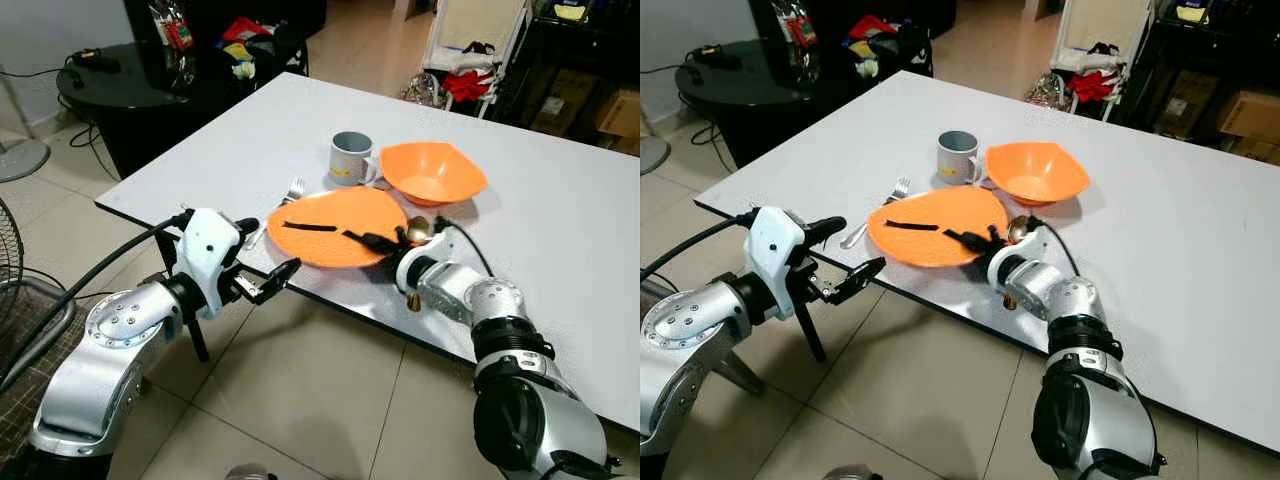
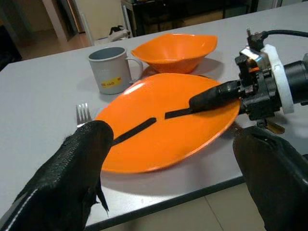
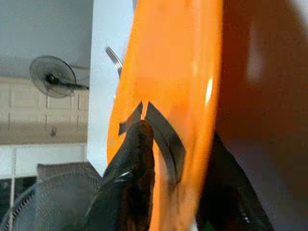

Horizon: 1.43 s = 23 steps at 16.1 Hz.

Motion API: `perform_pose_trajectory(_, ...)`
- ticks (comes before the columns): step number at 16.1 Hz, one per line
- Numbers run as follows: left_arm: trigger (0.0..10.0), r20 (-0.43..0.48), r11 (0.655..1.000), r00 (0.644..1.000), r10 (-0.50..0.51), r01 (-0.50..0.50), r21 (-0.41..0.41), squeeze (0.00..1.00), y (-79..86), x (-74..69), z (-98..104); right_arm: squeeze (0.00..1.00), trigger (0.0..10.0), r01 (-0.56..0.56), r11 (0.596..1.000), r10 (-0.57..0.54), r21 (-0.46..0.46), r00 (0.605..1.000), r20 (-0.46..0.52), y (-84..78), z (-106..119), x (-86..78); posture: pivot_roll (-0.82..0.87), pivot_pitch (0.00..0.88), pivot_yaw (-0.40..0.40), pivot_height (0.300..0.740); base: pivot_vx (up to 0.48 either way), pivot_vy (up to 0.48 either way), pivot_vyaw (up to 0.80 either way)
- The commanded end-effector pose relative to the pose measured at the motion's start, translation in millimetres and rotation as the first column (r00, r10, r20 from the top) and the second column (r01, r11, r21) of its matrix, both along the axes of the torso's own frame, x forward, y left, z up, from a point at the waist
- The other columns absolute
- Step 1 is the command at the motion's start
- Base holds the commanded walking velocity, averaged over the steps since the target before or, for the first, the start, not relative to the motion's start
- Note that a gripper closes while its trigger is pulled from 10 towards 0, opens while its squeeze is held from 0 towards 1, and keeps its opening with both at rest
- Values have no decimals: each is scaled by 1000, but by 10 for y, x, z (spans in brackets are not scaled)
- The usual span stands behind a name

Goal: Setting the table

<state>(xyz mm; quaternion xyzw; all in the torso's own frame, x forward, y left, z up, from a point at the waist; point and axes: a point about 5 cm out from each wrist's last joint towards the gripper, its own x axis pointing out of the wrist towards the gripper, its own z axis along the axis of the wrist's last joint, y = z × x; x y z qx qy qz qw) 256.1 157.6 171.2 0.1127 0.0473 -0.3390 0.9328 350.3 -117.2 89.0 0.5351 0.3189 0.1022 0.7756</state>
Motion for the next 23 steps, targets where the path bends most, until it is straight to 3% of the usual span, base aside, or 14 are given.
perform_pose_trajectory(1,10000,2,1000,1000,-16,16,4,0,-25,-2,25,1000,10000,-4,1000,4,-19,1000,22,-15,52,26,125,0,-4,740,0,0,0)
perform_pose_trajectory(6,10000,5,1000,1000,-14,14,6,0,-28,2,32,1000,10000,38,991,-34,-131,999,31,-207,84,23,124,0,-3,740,0,0,0)
perform_pose_trajectory(11,10000,0,999,999,-35,35,14,0,-53,18,29,1000,10000,-74,965,79,-251,997,8,-263,138,-129,113,0,12,740,0,0,0)
perform_pose_trajectory(13,10000,5,999,999,-32,32,9,0,-46,16,44,1000,10000,-85,947,109,-309,992,61,-345,321,-244,114,0,9,740,0,0,0)
perform_pose_trajectory(15,10000,6,1000,1000,-22,22,-3,0,-32,0,51,1000,10000,-120,864,188,-489,978,92,-420,459,-410,105,0,11,740,0,0,0)
perform_pose_trajectory(17,10000,24,999,1000,15,-14,-33,0,-29,-4,72,1000,10000,-106,670,289,-735,949,127,-478,612,-671,94,0,13,740,0,0,0)
perform_pose_trajectory(18,10000,50,994,995,83,-79,-73,0,-17,24,111,1000,10000,-24,619,311,-785,925,217,-466,716,-744,88,0,19,740,0,0,0)
perform_pose_trajectory(19,10000,72,970,973,218,-208,-126,0,39,74,150,1000,10000,125,563,310,-817,885,349,-421,837,-808,84,0,19,740,0,0,0)
perform_pose_trajectory(21,10000,80,942,946,315,-301,-149,0,87,95,145,1000,10000,228,540,295,-811,851,435,-379,839,-860,89,0,15,740,0,0,0)
perform_pose_trajectory(22,10000,80,930,931,356,-345,-128,0,97,97,89,1000,10000,267,475,332,-839,829,451,-329,805,-938,96,0,7,740,0,0,550)
perform_pose_trajectory(23,10000,85,930,929,359,-349,-113,0,87,99,72,1000,10000,273,476,329,-836,826,458,-320,802,-954,97,0,6,740,0,0,800)
